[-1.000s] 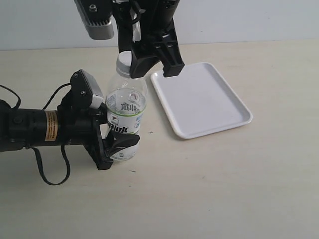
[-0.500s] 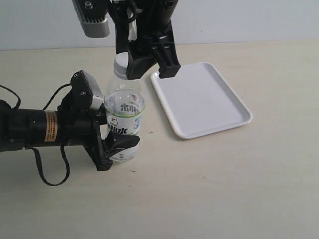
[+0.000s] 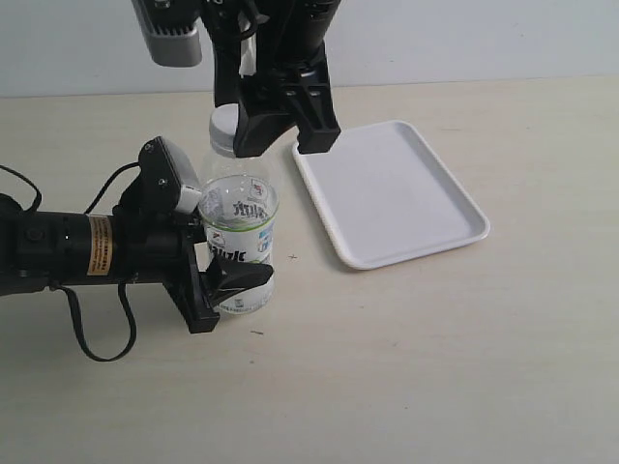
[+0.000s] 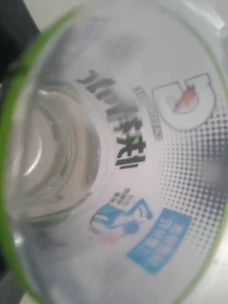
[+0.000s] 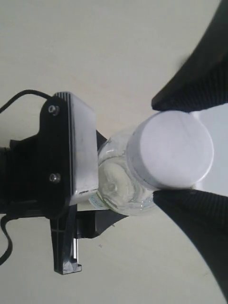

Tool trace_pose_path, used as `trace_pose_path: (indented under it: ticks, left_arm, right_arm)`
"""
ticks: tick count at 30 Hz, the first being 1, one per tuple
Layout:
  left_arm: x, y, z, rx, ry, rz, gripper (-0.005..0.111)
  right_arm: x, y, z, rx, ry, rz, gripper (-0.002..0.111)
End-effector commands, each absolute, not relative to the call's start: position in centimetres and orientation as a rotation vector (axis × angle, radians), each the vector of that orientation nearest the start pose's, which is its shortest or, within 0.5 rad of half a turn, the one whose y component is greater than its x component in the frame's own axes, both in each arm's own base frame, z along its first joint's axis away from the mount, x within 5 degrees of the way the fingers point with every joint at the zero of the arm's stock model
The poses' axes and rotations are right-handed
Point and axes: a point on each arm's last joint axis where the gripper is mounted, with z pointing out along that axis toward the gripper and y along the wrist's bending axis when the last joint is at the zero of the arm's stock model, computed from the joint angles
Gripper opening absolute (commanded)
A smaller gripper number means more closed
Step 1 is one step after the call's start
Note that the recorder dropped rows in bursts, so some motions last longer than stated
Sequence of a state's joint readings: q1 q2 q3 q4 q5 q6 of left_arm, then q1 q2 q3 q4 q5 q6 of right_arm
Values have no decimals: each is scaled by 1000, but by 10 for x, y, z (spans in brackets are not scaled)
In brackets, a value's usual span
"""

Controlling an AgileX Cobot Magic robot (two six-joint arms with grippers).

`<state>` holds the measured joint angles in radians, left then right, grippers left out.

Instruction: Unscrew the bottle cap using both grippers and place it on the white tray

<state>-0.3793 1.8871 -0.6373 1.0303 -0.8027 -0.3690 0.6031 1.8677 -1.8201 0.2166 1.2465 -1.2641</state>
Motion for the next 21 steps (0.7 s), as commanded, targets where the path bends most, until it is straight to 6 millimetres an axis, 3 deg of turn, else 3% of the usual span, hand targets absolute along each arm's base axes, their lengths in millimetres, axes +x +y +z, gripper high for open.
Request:
trace_pose_path:
  ticks: [1,8,17,21]
  left_arm:
    - [259,-165,117,1213,1758,-679,0]
    - [259,-165,117,1213,1758,-679,0]
    - [259,-165,117,1218,1753,-675,0]
    - [259,-165,117,1218,1753,-675,0]
  right_arm:
    - [320,246,334,-2120,1653,147,48]
    - [322,247,335,-2054,1697,148,69]
    - [317,245,344,-2036,1690,162,70]
    - [312,242,353,-1942,1778,195,70]
